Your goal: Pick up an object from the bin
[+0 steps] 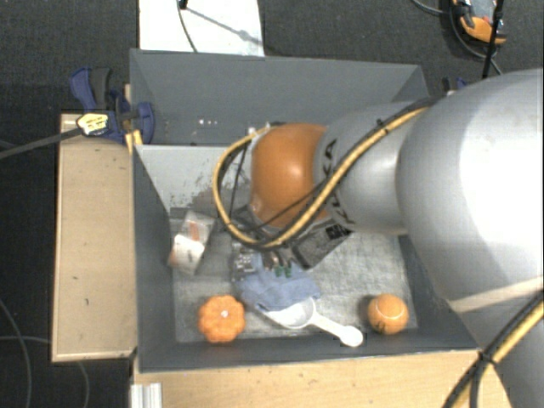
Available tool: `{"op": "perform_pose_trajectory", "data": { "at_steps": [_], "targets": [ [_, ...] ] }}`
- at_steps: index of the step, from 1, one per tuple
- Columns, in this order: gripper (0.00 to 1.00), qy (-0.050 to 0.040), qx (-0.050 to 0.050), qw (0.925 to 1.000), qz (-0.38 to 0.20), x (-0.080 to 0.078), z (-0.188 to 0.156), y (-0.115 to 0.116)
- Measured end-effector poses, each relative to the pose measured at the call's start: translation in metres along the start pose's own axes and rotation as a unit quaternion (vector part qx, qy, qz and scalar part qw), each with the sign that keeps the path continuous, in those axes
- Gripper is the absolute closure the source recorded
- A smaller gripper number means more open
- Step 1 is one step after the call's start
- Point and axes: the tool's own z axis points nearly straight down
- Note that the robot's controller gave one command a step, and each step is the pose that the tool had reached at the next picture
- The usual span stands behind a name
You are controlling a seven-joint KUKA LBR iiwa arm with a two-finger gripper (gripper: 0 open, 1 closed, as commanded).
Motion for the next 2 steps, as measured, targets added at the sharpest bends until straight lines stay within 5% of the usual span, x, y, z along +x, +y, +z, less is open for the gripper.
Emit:
{"op": "perform_pose_trajectory", "data": {
  "at_steps": [1, 2],
  "targets": [
    [0.0, 0.0005, 0.001, 1.0, 0.002, 0.0001, 0.0011, -0.0006],
    [0.0, 0.0006, 0.001, 1.0, -0.003, 0.0001, 0.0011, -0.0007]
  ]
}}
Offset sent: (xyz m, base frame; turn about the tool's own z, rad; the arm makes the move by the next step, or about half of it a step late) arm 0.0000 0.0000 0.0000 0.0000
